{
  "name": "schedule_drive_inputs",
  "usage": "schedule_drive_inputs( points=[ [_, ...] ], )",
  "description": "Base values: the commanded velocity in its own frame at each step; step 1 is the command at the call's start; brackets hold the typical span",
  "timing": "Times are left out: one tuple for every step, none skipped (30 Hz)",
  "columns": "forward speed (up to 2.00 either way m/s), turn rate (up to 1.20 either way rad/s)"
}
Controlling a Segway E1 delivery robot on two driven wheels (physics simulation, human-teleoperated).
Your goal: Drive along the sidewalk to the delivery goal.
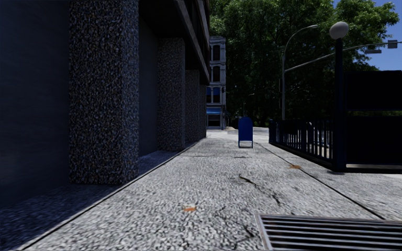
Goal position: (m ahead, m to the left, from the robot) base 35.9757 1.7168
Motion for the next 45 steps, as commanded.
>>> schedule_drive_inputs(
  points=[
    [2.0, -0.15],
    [2.0, -0.15],
    [2.0, -0.15],
    [2.0, -0.15],
    [2.0, -0.15],
    [2.0, -0.15],
    [2.0, -0.15],
    [2.0, -0.15],
    [2.0, -0.15],
    [2.0, -0.15],
    [2.0, -0.17],
    [2.0, -0.17],
    [2.0, -0.22],
    [2.0, -0.27],
    [2.0, -0.27],
    [2.0, -0.28],
    [2.0, -0.28],
    [2.0, -0.28],
    [2.0, -0.28],
    [2.0, -0.28],
    [2.0, -0.28],
    [2.0, -0.28],
    [2.0, -0.28],
    [2.0, -0.28],
    [2.0, -0.28],
    [2.0, -0.28],
    [2.0, -0.25],
    [2.0, -0.22],
    [2.0, -0.22],
    [2.0, -0.22],
    [2.0, -0.21],
    [2.0, -0.21],
    [2.0, -0.21],
    [2.0, -0.21],
    [2.0, -0.21],
    [2.0, -0.21],
    [2.0, -0.21],
    [2.0, -0.21],
    [2.0, -0.21],
    [2.0, -0.21],
    [2.0, -0.21],
    [2.0, -0.21],
    [2.0, -0.21],
    [2.0, -0.21],
    [2.0, -0.21]
  ],
)
